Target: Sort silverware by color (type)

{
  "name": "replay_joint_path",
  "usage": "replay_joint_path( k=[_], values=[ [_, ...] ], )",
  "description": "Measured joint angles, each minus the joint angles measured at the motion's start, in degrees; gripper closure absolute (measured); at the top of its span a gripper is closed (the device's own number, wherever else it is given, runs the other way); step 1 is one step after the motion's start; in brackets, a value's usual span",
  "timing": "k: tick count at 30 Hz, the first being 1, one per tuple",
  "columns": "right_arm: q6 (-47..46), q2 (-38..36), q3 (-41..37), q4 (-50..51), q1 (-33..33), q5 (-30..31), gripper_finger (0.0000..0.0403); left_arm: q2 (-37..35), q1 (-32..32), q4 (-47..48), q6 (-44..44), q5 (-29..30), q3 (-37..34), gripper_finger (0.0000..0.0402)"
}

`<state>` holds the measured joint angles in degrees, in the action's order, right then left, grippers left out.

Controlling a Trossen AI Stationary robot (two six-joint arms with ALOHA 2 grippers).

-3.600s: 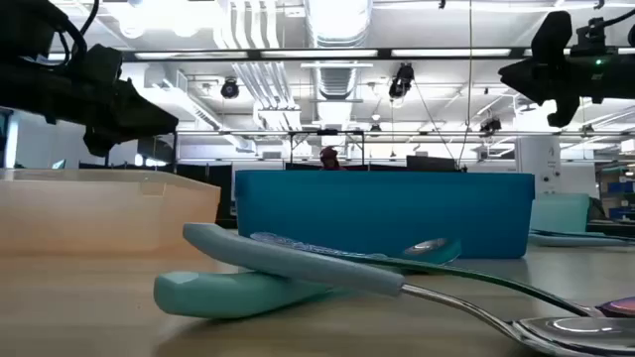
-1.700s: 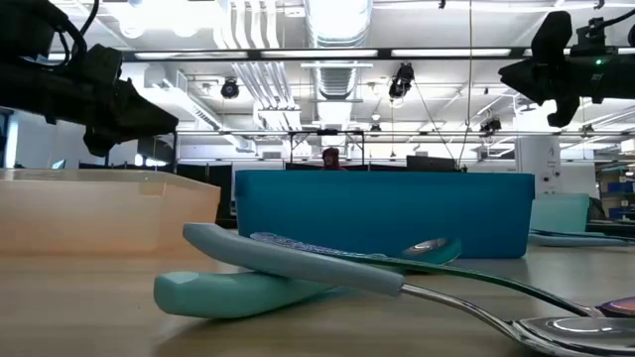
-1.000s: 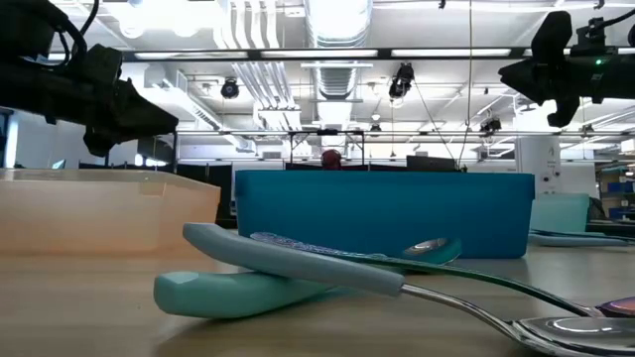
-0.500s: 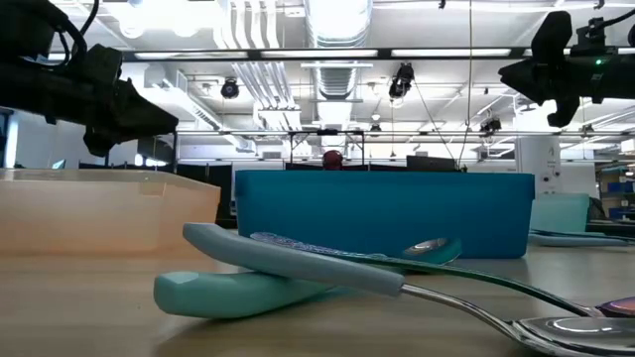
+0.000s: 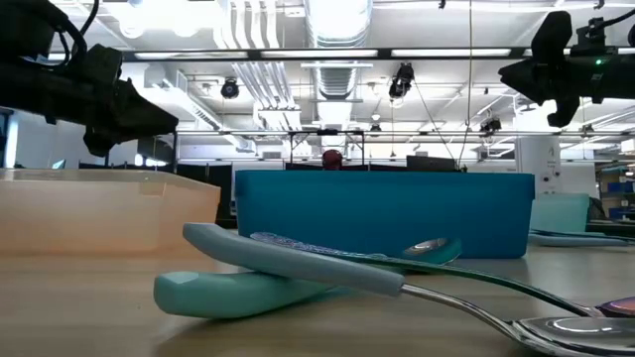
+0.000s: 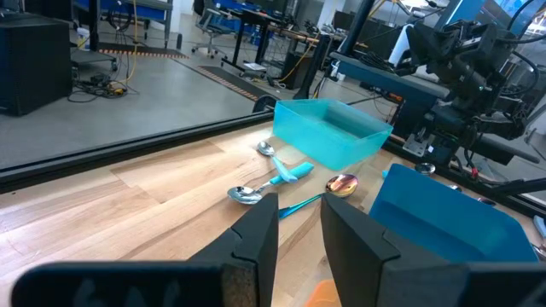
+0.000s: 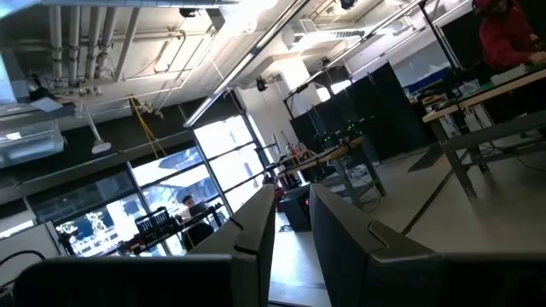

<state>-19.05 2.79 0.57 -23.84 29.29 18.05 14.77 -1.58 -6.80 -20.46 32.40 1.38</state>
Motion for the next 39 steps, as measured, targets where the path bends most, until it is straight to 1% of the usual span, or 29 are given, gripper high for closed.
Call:
replay_joint_path(
  k=[15,21,24,30,39],
  values=[
    [-0.2,0.0,0.6,-2.2,0.0,0.0,0.0335,0.0,0.0,0.0,0.0,0.0,0.0,0.0326],
    [-4.2,0.0,0.7,-2.5,0.0,0.0,0.0335,0.0,0.0,0.0,0.0,0.0,0.0,0.0326],
    [-4.1,0.0,0.8,-2.2,0.0,-0.5,0.0335,0.0,0.0,0.0,0.0,0.0,0.0,0.0326],
    [-0.3,0.0,0.9,-2.0,0.0,-0.4,0.0335,0.0,0.0,0.0,0.0,0.0,0.0,0.0326],
    [-0.1,0.0,0.9,-2.0,0.0,-0.5,0.0335,0.0,0.0,0.3,0.1,0.0,0.0,0.0326]
  ],
)
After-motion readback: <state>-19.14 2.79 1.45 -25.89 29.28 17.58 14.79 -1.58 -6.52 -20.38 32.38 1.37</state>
